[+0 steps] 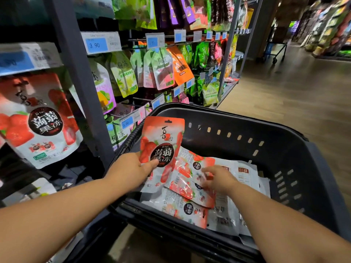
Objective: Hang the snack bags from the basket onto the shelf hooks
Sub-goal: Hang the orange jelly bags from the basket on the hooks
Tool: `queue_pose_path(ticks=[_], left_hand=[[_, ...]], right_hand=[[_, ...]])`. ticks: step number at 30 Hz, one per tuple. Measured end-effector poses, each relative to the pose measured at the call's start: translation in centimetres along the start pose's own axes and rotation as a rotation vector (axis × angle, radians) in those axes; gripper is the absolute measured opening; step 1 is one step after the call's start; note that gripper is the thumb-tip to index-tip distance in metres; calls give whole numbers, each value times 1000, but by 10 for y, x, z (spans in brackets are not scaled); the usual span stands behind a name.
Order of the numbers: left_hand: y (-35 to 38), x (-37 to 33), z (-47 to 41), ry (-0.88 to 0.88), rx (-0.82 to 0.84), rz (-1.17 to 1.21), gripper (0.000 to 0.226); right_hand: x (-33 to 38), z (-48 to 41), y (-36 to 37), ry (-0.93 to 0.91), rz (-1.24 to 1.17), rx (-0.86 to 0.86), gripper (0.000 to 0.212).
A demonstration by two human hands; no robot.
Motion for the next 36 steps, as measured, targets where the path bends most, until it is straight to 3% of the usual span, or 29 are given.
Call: queue_pose_path(ticks=[4, 10, 14, 18, 23, 30, 36], left_hand=[[1, 2, 4, -9, 13, 17, 42], [-4, 2, 6, -25, -10, 32, 38], [-4, -1, 3, -8, -8, 34, 36], [-5, -2, -1, -11, -28, 33, 36], [-3, 2, -4, -36, -6, 55, 33], [-3, 1, -12, -36, -31, 75, 27], [-4, -4, -19, -36, -45, 59, 33]], right_hand=[[3, 7, 28, -94, 140, 110, 87], [8, 0, 36, -130, 271, 114, 88], [11, -14, 34, -154, 360, 90, 73], [12, -23, 31, -168, 471, 27, 34], [17, -29, -7, -107, 222, -227, 17], [56, -18, -87, -111, -244, -490, 14], [70, -13, -126, -179, -89, -522, 7]])
Point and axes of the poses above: each hand's wrist, its own z-axis away from the middle knuckle, its own y-axis out of the palm, x = y × z, the point moved 8 cm from there along -z, towards the middle knuckle, and after that the axes turned 13 degrees about -x, right-handed, at the moved point
